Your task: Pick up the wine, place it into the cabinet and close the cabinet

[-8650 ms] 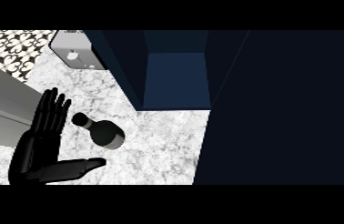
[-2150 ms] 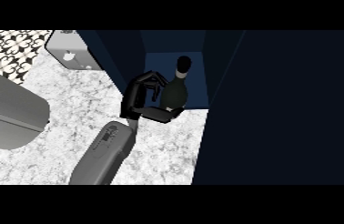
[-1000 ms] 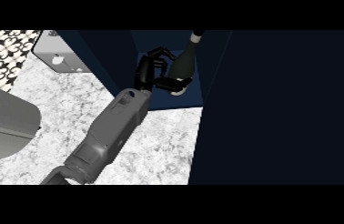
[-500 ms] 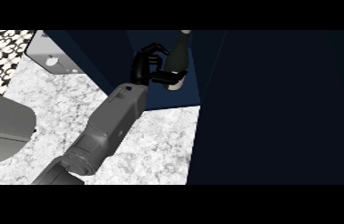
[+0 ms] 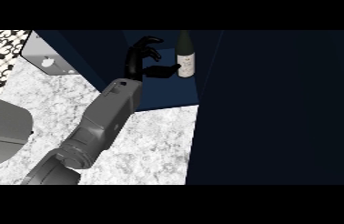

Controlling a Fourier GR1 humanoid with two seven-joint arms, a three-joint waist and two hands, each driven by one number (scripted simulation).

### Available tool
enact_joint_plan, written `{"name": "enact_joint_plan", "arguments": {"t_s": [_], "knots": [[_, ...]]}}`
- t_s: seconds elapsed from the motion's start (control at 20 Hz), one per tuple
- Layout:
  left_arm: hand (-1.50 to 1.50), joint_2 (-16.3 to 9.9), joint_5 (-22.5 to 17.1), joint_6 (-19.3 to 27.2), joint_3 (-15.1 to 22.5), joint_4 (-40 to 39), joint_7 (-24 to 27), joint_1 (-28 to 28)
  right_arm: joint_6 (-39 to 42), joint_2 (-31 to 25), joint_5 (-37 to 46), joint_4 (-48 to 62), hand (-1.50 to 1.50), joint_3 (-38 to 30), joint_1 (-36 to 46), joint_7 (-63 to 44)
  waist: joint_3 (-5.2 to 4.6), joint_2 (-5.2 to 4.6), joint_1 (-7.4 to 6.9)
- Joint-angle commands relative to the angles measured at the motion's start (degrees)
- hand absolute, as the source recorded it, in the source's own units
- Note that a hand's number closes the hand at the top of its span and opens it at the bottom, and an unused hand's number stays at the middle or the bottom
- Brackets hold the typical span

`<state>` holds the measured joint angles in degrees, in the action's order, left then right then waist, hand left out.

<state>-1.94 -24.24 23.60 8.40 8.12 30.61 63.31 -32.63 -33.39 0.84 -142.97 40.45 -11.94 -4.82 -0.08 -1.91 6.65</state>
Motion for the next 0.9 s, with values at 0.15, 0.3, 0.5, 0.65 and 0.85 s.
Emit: {"name": "enact_joint_plan", "arguments": {"t_s": [0.15, 0.3, 0.5, 0.65, 0.85], "knots": [[-1.50, -2.03, 2.11, 3.73, 0.82, -3.34, 0.45, 3.16, 1.39, -1.03, -2.80, -7.35, -1.50, 0.63, -2.08, -0.91, 0.02, -0.38, 0.91], [-1.50, -1.95, 2.07, 4.89, 0.44, -3.81, 2.22, 2.25, 1.51, -0.97, -3.22, -6.22, -1.50, 0.53, -2.82, 0.05, 0.02, -0.35, 0.41], [-1.50, -3.06, 2.07, 5.51, 0.14, -4.51, 2.69, 2.44, 1.80, -1.50, -1.59, -7.27, -1.50, 1.85, -2.89, -0.08, -0.10, -0.25, 0.59], [-1.50, -2.91, 1.14, 0.15, -0.79, -3.19, 3.12, 3.02, 2.16, -1.40, -2.09, -7.51, -1.50, 2.86, -4.01, 1.42, -0.11, -0.29, 1.42], [-1.50, -3.08, -0.79, -4.41, -2.89, -1.23, 2.68, 5.89, 1.88, -2.39, -3.43, -9.30, -1.50, -1.45, -2.67, -0.45, -0.14, -0.20, 0.23]]}}
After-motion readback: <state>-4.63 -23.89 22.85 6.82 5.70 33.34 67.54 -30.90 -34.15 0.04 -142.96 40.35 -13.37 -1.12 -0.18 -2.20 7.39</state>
